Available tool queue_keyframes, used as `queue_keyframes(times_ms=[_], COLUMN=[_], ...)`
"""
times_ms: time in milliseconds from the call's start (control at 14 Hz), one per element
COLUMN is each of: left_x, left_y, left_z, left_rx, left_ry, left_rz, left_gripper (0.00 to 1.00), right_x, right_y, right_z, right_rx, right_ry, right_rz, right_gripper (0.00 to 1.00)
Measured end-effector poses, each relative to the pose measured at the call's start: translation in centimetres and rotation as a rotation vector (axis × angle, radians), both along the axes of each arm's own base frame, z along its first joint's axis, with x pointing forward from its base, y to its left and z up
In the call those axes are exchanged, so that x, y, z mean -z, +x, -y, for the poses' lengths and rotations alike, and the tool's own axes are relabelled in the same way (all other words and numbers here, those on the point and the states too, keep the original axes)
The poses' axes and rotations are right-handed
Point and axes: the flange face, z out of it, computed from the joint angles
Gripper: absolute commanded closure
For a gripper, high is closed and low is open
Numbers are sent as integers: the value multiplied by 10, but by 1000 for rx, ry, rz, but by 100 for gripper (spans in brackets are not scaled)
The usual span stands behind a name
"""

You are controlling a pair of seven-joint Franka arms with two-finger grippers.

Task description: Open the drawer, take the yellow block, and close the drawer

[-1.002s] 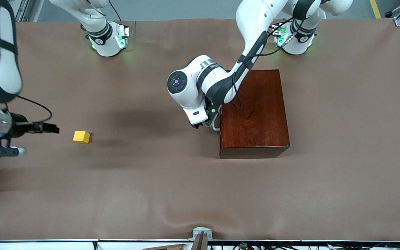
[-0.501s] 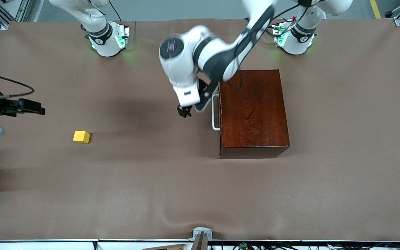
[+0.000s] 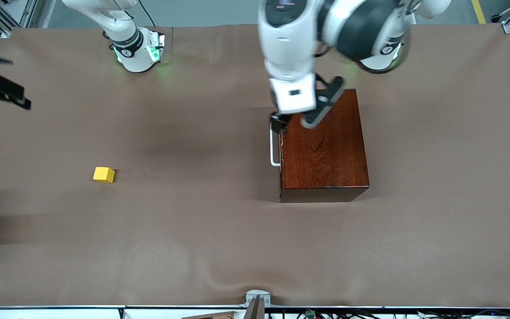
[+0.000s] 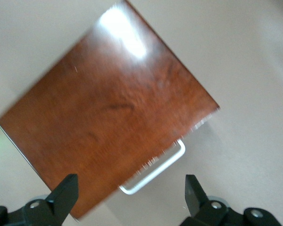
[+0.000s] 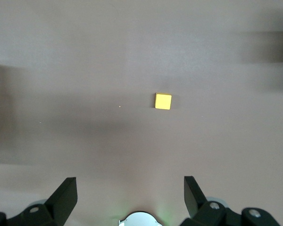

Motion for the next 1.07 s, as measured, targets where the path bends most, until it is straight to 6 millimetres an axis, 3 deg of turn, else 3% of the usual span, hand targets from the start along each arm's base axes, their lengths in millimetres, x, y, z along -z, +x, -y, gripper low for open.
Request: queue_keyframes(times_ms=[143, 358, 573, 716, 859, 1074], left_x=[-19, -44, -66, -76, -81, -90], left_y=[19, 38, 43, 40, 34, 26], left_z=[-51, -133, -224, -275, -313, -351], left_rx=[94, 251, 400, 487, 567, 662], left_ry=[4, -11, -37, -53, -66, -78], left_rz=[-39, -81, -110, -123, -135, -138], left_gripper=[0, 0, 0, 0, 0, 0], right_x=[-3, 13, 23, 26, 23, 19], right_y=[-13, -13, -18, -34, -47, -49], right_z=[0, 9, 10, 4, 3, 5], right_rx=[1, 18, 18, 7, 1, -4], right_ry=[0, -1, 0, 3, -15, -34], right_rz=[-2, -14, 25, 48, 62, 76], right_gripper=[0, 0, 0, 0, 0, 0])
